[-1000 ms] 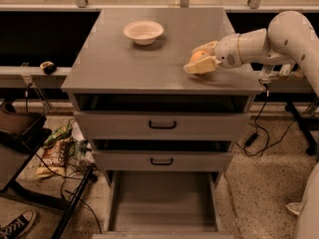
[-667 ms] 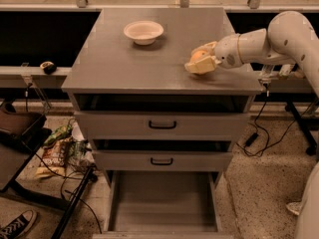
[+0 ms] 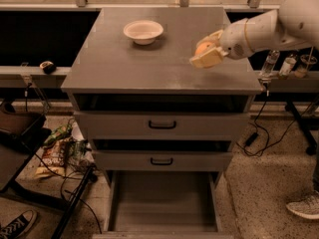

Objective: Place orange into bottom drawer

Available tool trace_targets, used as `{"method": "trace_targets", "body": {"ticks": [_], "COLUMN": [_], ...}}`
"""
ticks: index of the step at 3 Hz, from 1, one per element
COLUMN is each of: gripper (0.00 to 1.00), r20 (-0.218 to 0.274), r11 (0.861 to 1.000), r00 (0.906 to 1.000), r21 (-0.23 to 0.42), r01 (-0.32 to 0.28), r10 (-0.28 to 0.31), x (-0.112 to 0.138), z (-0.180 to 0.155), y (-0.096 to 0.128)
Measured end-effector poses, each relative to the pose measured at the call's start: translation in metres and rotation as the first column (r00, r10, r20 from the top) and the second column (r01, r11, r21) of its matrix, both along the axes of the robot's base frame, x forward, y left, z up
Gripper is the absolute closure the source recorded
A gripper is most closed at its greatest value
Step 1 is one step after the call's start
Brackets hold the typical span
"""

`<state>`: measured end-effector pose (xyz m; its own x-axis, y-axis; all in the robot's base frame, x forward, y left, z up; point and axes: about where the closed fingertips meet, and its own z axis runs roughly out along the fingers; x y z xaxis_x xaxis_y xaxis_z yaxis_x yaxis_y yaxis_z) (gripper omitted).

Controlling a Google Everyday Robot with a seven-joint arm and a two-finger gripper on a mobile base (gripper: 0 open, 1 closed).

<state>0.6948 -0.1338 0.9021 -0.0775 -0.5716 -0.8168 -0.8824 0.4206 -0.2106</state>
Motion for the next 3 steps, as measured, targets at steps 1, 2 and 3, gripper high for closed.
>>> {"method": "trace_targets", "body": {"ticks": [1, 2, 3], "gripper": [1.00, 1.00, 1.00], "r20": [0.069, 0.083, 0.037], "r11": [0.995, 0.986, 0.984], "r00": [0.9951, 0.9905, 0.9911], "r21": [-0.058, -0.115, -0.118], "r01": [0.075, 0.119, 0.131], "r10": [-0.071, -0.109, -0.128], "x": [-0.058, -0.121, -0.175], "z": [0.043, 0.044, -0.002], "y": [-0.020, -0.033, -0.045]}}
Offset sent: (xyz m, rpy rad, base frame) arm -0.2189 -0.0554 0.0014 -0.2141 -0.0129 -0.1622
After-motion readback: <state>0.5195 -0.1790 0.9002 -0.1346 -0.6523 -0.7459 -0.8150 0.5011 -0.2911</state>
